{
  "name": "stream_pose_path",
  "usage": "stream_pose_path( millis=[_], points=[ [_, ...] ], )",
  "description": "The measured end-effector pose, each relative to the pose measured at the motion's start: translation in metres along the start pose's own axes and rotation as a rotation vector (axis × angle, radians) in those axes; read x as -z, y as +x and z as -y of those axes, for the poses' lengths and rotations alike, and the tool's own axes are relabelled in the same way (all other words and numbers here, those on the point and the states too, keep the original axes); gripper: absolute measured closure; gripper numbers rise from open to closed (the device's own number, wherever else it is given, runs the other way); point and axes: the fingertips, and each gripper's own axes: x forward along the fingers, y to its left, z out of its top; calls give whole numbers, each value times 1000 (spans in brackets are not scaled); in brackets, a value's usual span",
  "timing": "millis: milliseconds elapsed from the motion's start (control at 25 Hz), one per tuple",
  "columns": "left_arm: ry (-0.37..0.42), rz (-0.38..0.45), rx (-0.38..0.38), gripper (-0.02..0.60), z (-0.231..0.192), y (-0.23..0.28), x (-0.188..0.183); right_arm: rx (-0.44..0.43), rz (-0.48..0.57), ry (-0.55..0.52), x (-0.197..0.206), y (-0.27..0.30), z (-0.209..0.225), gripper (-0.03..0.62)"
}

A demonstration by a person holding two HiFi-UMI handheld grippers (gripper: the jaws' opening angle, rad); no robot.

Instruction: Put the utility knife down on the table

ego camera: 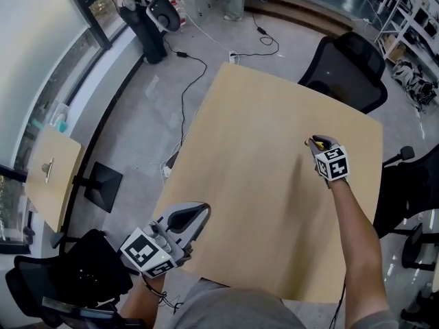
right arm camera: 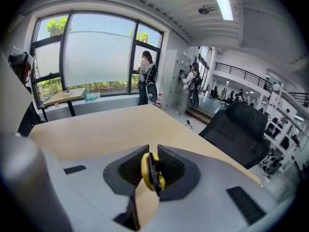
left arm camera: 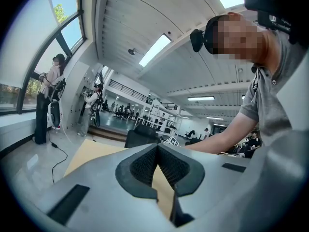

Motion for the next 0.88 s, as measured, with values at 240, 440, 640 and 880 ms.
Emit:
stream_pose_path(
  millis=[240,440,640,880],
  points=[
    [-15,-2,-4,577,-6,12,1,43,-18,-158,3,14,6,536],
    [-26,-17,-11,576,-1,21,2,58,-23,-274,3,15,4,536],
    [-35,-21,15,576,-3,33,11,94,-34,-385,13,24,6,536],
    [-46,-41,12,577,-10,39,20,118,-77,-467,26,47,-6,536]
  ],
)
